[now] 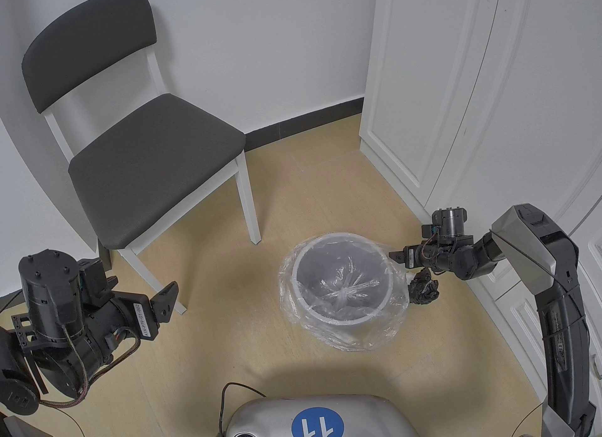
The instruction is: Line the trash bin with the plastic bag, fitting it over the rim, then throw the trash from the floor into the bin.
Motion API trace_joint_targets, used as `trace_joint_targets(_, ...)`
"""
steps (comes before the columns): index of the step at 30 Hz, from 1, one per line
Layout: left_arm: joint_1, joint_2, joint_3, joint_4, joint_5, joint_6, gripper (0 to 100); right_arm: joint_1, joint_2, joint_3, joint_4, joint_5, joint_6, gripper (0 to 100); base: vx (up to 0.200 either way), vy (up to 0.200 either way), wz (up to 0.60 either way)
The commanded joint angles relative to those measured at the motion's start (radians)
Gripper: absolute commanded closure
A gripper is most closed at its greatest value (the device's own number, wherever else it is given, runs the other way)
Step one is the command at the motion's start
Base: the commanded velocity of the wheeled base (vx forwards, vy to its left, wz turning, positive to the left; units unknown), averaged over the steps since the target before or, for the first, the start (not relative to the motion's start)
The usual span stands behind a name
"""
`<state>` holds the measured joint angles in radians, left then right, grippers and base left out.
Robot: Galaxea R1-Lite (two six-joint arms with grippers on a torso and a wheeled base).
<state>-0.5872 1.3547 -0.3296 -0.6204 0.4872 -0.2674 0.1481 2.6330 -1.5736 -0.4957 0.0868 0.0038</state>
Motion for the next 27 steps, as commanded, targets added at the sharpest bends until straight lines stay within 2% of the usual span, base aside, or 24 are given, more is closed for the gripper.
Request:
trace_joint_targets(1, 0.000, 0.017, 0.000, -0.001, 0.001, -0.001, 0, -0.001, 0.033, 0.000, -0.021, 0.001, -0.001, 0, 0.000, 0.000, 0.00)
trace_joint_targets(16, 0.003, 0.001, 0.000, -0.001, 0.001, 0.001, 0, 0.007, -0.137, 0.099, -0.004, 0.002, -0.007, 0, 0.000, 0.000, 0.00)
trace_joint_targets(27, 0.001, 0.006, 0.004, -0.002, 0.001, 0.001, 0, 0.004, -0.131, 0.090, -0.004, 0.001, -0.007, 0, 0.000, 0.000, 0.00)
